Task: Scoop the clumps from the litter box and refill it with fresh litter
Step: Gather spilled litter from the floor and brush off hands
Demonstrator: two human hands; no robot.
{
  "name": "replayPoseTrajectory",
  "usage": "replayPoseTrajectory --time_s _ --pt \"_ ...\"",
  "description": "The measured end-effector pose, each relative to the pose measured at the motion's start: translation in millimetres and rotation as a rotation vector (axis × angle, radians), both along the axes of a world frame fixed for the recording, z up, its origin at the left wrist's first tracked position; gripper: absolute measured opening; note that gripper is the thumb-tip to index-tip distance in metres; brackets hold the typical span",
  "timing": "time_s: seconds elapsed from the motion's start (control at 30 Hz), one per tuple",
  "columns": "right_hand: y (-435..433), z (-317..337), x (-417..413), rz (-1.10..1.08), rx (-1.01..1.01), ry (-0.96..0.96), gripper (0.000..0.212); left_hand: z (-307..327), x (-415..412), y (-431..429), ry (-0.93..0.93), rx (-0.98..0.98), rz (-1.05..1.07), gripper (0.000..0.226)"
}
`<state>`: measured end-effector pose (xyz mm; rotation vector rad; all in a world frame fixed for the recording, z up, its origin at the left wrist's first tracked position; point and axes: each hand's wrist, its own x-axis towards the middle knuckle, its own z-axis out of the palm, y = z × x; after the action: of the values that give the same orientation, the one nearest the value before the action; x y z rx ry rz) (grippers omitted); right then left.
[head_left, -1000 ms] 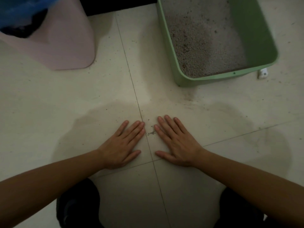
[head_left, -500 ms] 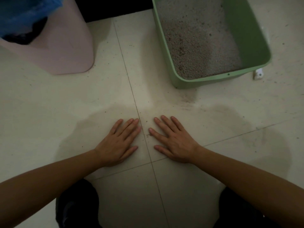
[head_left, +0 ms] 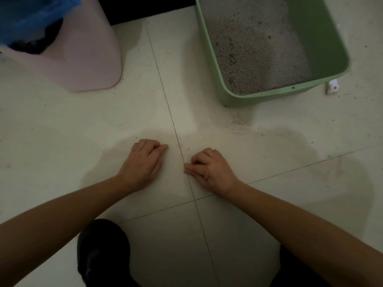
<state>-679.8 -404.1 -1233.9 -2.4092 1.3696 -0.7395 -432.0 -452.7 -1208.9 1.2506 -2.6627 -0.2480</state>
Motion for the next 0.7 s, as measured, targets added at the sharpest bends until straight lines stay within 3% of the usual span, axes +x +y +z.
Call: replayPoseTrajectory --time_s 0.3,0.4,0.53,0.7 --pt "-14.1 7.1 -18.1 0.208 0.112 0.161 0.023 -3.2 -39.1 -0.6 0.212 0.104 0.004 0.031" --pt "-17.8 13.1 -41.2 0.186 0.151 0.203 0.029 -4.4 -43.3 2.3 0.215 0.110 -0.021 0.031" --pt "-21.5 14.4 -62.1 0.135 0.123 0.168 0.017 -9.2 -43.7 12.5 0.150 0.135 -0.136 0.039" --pt "-14.6 14.7 -65.4 0.111 0.106 0.136 0.016 -12.0 -51.7 17.5 0.224 0.104 -0.173 0.018"
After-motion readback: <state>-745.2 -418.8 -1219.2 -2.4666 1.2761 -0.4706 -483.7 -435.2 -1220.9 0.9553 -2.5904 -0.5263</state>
